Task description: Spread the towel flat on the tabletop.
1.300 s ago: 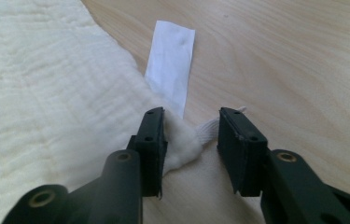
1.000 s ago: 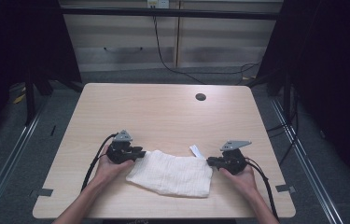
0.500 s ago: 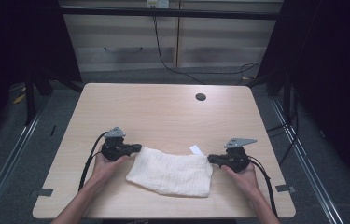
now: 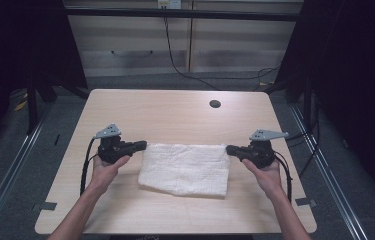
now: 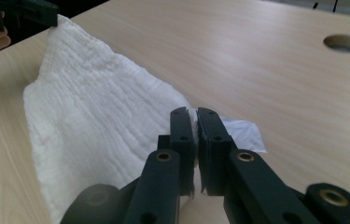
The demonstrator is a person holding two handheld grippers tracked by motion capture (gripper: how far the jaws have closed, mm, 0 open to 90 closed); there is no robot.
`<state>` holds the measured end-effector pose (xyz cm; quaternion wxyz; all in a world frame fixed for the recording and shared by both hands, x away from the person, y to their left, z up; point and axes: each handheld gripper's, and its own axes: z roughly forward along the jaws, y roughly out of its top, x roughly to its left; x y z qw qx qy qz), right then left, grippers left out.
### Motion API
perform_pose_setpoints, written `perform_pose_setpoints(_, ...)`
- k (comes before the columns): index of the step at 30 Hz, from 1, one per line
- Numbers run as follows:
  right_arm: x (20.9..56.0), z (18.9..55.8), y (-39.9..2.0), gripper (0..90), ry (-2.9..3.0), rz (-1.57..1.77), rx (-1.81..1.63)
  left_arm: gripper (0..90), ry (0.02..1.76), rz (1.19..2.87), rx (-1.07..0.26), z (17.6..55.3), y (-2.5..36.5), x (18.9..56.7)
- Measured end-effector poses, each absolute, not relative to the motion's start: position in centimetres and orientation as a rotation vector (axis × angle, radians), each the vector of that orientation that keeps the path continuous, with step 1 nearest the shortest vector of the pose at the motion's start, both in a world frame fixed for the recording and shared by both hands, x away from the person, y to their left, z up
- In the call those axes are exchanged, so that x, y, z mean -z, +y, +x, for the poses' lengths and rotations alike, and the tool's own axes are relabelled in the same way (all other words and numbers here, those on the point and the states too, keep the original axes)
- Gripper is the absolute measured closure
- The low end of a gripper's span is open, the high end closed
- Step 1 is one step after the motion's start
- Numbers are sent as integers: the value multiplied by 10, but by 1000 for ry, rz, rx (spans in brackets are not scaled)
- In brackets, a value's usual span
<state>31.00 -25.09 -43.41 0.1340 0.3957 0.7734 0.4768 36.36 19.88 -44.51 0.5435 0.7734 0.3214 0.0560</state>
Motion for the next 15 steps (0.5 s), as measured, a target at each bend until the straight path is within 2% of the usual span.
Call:
perform_pose_setpoints(6, 403, 323, -249, 864, 2200, 1107, -1397, 882, 770, 1771, -161, 372, 209, 421)
perform_pose_setpoints(15, 374, 349, -241, 865, 2164, 1088, -1396, 882, 756, 1759, -242, 390, 211, 384)
